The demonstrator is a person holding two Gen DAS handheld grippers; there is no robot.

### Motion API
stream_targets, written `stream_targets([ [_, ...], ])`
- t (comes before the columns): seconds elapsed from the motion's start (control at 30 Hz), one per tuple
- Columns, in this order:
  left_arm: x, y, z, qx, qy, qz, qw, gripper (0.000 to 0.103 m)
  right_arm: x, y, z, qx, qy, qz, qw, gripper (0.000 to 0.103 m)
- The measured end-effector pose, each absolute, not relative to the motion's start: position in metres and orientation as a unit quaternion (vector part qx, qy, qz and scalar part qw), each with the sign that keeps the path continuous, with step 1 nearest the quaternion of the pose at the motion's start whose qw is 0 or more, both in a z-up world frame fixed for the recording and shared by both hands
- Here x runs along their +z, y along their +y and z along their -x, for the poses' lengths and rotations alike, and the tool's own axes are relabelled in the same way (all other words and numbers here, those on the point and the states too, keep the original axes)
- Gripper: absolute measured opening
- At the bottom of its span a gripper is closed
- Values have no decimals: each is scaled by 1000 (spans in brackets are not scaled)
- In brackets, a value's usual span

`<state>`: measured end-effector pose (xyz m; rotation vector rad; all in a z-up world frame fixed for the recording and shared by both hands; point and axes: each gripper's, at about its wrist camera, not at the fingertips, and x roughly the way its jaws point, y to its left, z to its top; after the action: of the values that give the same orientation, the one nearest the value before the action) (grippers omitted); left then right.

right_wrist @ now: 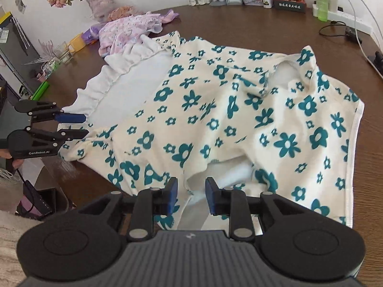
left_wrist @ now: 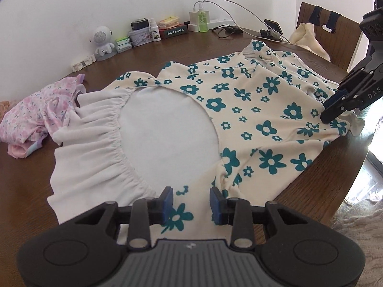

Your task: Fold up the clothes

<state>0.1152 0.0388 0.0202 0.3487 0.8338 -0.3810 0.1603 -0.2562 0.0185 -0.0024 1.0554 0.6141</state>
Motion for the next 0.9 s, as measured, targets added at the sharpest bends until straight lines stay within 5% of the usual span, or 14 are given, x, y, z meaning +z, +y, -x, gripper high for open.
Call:
stream_targets([
  [0.07,19,41,-110,-186,400,-165,882,30,14,-256,-161,281,493,-2,823,5],
  [0.13,19,43,-107,-186,398,-171,882,27,12,-258,-162,271,483,-4,833,3],
  [0.37,28,54,-97,-174,394,-160,888,24,12,-269,-179,254,480,-8,840,4],
  [0.57,45,38,-78,-217,370,-145,892,34,33,-271,-156,271,459,0,846,34],
  [0.7,28,21,-79,-226,383,-178,878,34,24,-269,-148,270,475,12,837,33],
  [0.77,20,21,-81,-221,391,-187,874,16,14,-267,-146,267,483,27,833,17],
  [0.8,17,22,-82,-218,396,-190,872,16,13,-268,-146,263,484,29,834,10],
  [0.9,21,30,-82,-219,402,-169,873,18,17,-281,-149,263,481,-8,837,14],
])
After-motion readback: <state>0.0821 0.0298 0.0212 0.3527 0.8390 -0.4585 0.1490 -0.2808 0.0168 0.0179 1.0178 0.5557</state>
